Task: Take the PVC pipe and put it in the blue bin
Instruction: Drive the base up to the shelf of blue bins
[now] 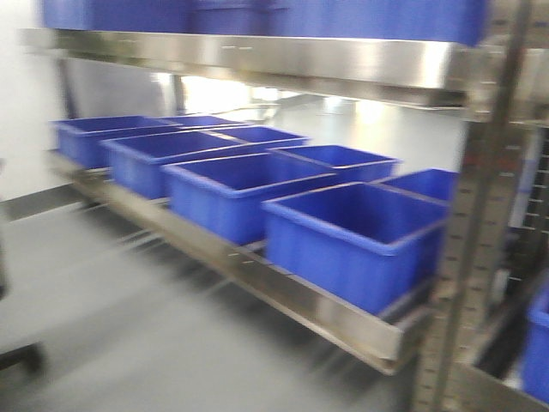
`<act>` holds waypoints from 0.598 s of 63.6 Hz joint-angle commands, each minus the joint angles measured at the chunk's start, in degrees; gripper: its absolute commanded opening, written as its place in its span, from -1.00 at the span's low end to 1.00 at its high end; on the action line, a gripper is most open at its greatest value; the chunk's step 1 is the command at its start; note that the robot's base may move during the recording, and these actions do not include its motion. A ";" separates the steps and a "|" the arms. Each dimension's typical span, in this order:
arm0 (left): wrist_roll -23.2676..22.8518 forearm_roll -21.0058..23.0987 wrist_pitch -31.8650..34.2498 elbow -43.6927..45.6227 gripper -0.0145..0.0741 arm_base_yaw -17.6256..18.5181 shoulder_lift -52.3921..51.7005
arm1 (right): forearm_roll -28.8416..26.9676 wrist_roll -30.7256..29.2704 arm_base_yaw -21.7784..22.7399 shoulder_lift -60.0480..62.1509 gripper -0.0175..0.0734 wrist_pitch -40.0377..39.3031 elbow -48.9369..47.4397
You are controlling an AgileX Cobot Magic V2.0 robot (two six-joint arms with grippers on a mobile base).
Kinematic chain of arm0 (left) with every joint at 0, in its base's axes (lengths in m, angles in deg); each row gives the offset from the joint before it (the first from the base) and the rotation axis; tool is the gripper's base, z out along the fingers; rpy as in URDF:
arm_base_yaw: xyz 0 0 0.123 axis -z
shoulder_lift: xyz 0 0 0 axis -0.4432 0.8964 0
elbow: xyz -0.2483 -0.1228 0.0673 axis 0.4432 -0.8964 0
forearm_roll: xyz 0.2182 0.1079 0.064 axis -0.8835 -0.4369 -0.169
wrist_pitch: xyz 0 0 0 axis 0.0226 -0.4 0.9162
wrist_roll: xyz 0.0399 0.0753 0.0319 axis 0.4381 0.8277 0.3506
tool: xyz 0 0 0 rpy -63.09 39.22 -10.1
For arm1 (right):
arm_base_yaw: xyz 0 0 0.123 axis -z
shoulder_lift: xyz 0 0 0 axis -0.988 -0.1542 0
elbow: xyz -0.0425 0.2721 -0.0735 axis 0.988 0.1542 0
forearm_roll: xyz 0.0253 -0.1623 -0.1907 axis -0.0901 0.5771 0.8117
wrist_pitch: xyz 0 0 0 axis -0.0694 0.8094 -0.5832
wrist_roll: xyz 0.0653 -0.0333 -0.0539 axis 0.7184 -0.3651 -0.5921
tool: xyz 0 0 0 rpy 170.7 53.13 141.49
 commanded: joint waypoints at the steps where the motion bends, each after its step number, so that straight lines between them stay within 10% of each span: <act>1: -0.26 0.10 1.59 -0.02 -0.92 0.01 -0.27 | -0.03 -0.41 0.16 0.22 -0.98 -1.44 -0.28; 38: -0.26 0.10 1.59 -0.02 -0.92 0.01 -0.27 | -0.03 -0.41 0.16 0.22 -0.98 -1.44 -0.28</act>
